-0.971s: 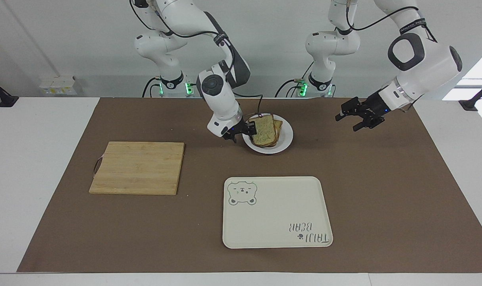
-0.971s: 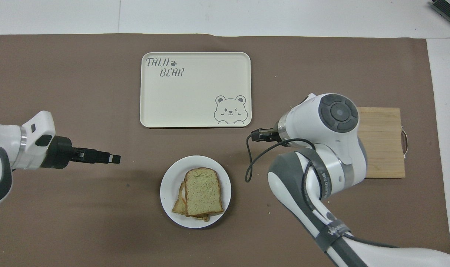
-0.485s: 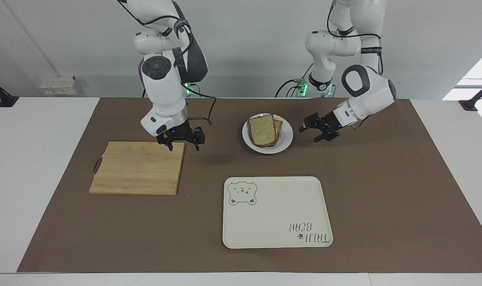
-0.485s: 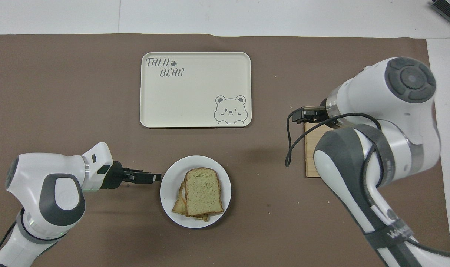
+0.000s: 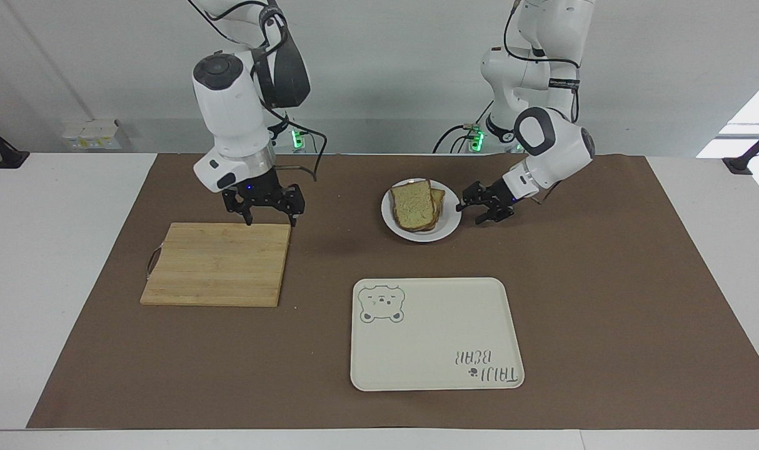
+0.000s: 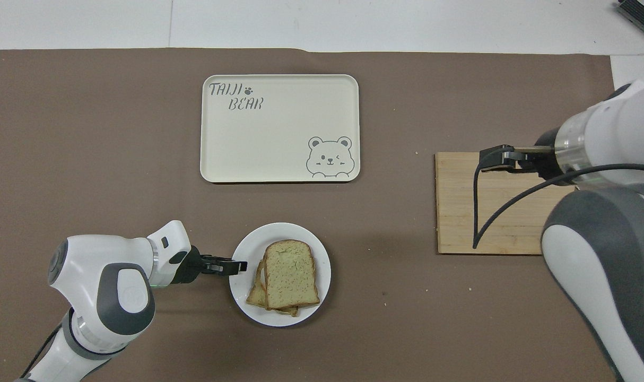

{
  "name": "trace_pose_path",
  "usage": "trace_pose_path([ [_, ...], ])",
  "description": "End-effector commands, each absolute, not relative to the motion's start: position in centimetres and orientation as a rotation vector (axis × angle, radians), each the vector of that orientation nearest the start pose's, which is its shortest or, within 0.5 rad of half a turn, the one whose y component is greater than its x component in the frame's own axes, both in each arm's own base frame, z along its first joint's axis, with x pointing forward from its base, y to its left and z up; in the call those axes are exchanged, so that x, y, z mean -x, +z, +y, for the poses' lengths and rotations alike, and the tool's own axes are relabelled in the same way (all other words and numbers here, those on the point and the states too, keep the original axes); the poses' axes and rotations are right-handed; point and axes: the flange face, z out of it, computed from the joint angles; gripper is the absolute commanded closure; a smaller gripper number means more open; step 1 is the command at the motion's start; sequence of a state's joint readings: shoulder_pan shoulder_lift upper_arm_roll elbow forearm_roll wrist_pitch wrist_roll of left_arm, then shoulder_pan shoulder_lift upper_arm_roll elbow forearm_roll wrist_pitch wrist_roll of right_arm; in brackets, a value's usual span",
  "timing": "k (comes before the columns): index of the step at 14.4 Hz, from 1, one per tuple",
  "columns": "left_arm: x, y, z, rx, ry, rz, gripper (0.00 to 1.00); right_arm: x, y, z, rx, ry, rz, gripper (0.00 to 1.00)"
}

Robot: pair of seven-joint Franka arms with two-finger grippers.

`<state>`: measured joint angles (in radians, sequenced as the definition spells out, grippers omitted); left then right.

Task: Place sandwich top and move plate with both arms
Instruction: 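Grip the plate rim with the left gripper while the right gripper retracts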

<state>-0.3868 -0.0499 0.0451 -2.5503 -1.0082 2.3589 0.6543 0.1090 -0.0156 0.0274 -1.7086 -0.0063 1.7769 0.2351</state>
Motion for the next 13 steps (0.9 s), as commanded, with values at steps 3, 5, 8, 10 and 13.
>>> trace_pose_path([
  [3,-40.0,26.6,-16.3,-2.464,-0.019,-0.25,0.54,-55.9,62.0,4.6,3.154,-0.085,0.177,0.0],
  [5,-39.1,26.3,-17.3,-2.465,-0.035,-0.283,0.54,-55.1,63.6,3.5,3.147,-0.098,0.209,0.0],
  [8,-38.7,26.2,-17.5,-2.471,-0.034,-0.29,0.87,-54.1,65.4,0.4,3.129,-0.136,0.293,0.0],
  [10,-38.7,26.2,-17.5,-2.468,-0.035,-0.279,0.94,-53.4,65.8,-0.9,3.116,-0.122,0.329,0.0],
  [13,-38.9,26.1,-17.5,-2.47,-0.042,-0.258,1.0,-51.8,65.5,-0.5,3.128,-0.095,0.315,0.0],
])
